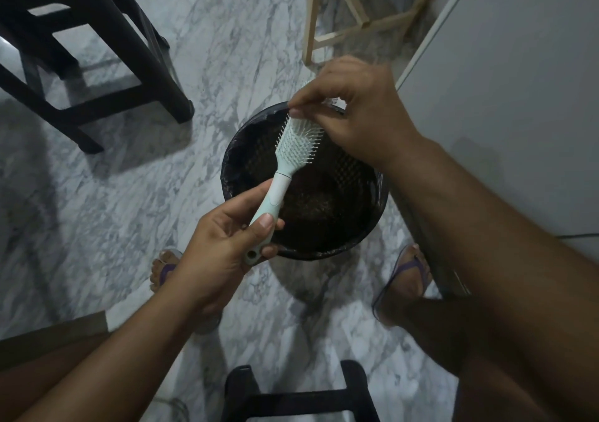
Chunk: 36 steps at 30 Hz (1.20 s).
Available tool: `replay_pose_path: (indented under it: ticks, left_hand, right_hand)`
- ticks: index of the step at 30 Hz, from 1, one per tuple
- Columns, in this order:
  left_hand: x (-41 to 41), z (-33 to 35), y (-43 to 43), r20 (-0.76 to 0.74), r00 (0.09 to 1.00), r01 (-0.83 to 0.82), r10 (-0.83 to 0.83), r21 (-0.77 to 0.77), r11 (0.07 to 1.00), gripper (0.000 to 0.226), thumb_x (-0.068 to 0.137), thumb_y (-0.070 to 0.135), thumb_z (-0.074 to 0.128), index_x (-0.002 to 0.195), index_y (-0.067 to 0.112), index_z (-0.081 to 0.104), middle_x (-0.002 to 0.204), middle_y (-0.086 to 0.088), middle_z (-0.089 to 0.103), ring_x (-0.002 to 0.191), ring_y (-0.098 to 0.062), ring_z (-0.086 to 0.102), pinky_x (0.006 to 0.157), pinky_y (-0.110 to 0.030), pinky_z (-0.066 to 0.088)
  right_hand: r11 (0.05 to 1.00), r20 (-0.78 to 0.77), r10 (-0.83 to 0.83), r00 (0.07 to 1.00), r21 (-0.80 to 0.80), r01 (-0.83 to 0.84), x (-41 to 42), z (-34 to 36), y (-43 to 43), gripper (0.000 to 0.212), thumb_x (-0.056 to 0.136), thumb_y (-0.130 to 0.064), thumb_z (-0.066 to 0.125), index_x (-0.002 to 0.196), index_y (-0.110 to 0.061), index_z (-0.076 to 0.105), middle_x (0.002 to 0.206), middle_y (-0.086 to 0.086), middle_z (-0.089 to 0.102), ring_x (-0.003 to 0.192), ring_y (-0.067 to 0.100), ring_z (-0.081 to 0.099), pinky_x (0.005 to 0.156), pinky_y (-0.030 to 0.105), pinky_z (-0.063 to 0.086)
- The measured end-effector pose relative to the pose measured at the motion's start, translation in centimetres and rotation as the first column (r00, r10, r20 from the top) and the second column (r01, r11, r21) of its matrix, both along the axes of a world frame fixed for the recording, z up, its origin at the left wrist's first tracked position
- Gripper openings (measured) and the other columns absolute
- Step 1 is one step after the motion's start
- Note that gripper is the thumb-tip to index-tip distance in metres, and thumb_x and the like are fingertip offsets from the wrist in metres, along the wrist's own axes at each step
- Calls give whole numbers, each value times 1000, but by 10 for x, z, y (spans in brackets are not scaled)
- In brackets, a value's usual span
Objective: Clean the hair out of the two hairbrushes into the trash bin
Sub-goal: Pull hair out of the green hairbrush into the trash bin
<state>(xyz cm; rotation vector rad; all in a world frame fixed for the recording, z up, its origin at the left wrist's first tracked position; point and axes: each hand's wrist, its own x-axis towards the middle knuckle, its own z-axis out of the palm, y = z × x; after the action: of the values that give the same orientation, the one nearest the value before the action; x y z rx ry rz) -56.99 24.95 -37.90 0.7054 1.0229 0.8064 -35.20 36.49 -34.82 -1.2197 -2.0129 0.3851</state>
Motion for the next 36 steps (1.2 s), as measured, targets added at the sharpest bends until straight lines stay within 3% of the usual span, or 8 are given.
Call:
replay_pose_path:
  ticks: [6,9,13,17,24,29,32,36]
  left_hand:
    - [3,-2,-3,44,999,10,-8,-41,999,41,89,3,62,125,21,70,103,1,68,87,-14,61,58,-25,48]
    - [1,-3,-4,22,1000,3,-3,-45,999,41,90,3,62,125,22,70,103,1,68,88,-14,62,60,-25,50]
    - [0,-2,0,33,998,-43,45,-60,997,42,87,7,65,125,22,70,105,-2,67,88,-13,62,59,-24,49]
    - [0,0,2,53,996,-67,70,-62,996,40,89,5,63,126,20,69,107,-3,66,88,-13,61,59,-23,48]
    - [-2,-1,5,55,995,-75,79,-79,994,40,87,6,64,123,23,72,109,-7,64,84,-11,61,59,-23,49]
    - [3,-6,-1,79,992,-89,101,-139,986,42,85,7,65,126,18,69,113,-10,59,85,-12,61,59,-23,50]
    - [3,-8,-3,83,989,-107,122,-170,980,42,87,3,63,127,16,68,109,-10,60,83,-12,62,58,-24,50]
    - [4,-10,-6,48,993,-95,104,-162,982,39,91,3,61,124,20,70,108,-7,63,87,-13,62,61,-26,50]
  right_hand:
    - [944,-290,-326,900,-56,324,21,18,13,17,89,-22,74,97,-8,78,86,-10,73,78,-1,71,77,23,59]
    - [918,-329,-397,857,-121,378,40,23,14,21,95,-23,68,100,-5,77,79,-2,73,72,7,73,74,33,62]
    - [986,-133,-96,986,-150,76,8,14,-7,15,94,-22,70,99,-10,78,80,-1,74,78,11,71,78,38,58]
    - [981,186,164,969,-138,-139,-9,1,-16,38,72,-55,80,102,-32,78,96,-8,67,96,20,55,82,47,49]
    - [994,140,75,987,-88,-63,-15,-8,-19,15,84,-39,73,92,-29,79,88,-15,74,90,17,63,79,50,52]
    - [972,-158,-227,961,-97,214,-8,8,-14,10,89,-16,73,95,-10,78,88,-7,76,82,1,70,77,18,56]
    - [969,-72,-228,971,-115,219,-8,7,-21,11,90,-17,71,98,-13,77,90,-2,77,86,9,70,81,23,55]
    - [971,175,-95,980,-203,130,-27,-7,-42,17,84,-33,74,99,-25,76,89,-6,72,94,18,63,82,47,54]
